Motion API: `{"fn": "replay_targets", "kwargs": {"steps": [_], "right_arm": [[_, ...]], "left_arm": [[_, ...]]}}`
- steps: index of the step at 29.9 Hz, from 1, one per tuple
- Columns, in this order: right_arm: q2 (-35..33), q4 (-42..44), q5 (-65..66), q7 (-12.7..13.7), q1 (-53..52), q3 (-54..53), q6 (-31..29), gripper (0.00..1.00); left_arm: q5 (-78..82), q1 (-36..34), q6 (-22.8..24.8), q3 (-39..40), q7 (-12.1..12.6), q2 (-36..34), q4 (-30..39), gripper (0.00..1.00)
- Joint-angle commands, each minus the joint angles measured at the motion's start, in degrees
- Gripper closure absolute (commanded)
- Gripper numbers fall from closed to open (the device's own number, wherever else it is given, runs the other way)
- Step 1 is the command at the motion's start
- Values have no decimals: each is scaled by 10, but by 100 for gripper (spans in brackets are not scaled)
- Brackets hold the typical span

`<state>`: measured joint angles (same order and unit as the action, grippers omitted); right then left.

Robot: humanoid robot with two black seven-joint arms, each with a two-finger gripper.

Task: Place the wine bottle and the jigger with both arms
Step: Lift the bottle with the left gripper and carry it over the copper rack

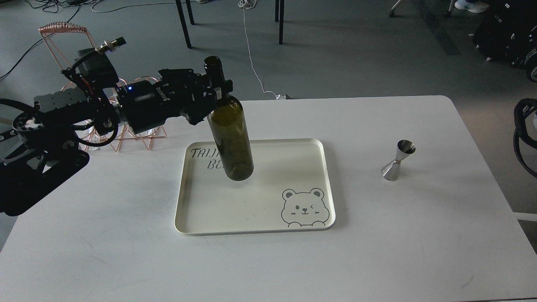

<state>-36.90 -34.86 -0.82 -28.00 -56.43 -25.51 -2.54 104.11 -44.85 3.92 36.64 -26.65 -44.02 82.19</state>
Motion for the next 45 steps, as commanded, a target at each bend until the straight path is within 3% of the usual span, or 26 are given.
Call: {"fn": "replay_targets", "kwargs": {"steps": [1,10,16,31,45], "right_arm": [[2,2,-14,0,1,-21,-25,4],[51,125,-165,0,7,-30,-163,3],[54,131,-219,0,40,-43,-255,2],[59,131,-219,0,78,-60,-255,2],[59,131,-218,0,79,-60,-255,2]], "left_arm": [[-29,-26,2,-1,-2,-37,1,81],[-73,-87,12,-10,-5,-124,-12,81],[-73,-96,41,-10,-5,-134,-80,81],[-72,-142,41,-11,-12,-98,-251,81],[-70,-139,28,-53,-13,-78,-288,81]]}}
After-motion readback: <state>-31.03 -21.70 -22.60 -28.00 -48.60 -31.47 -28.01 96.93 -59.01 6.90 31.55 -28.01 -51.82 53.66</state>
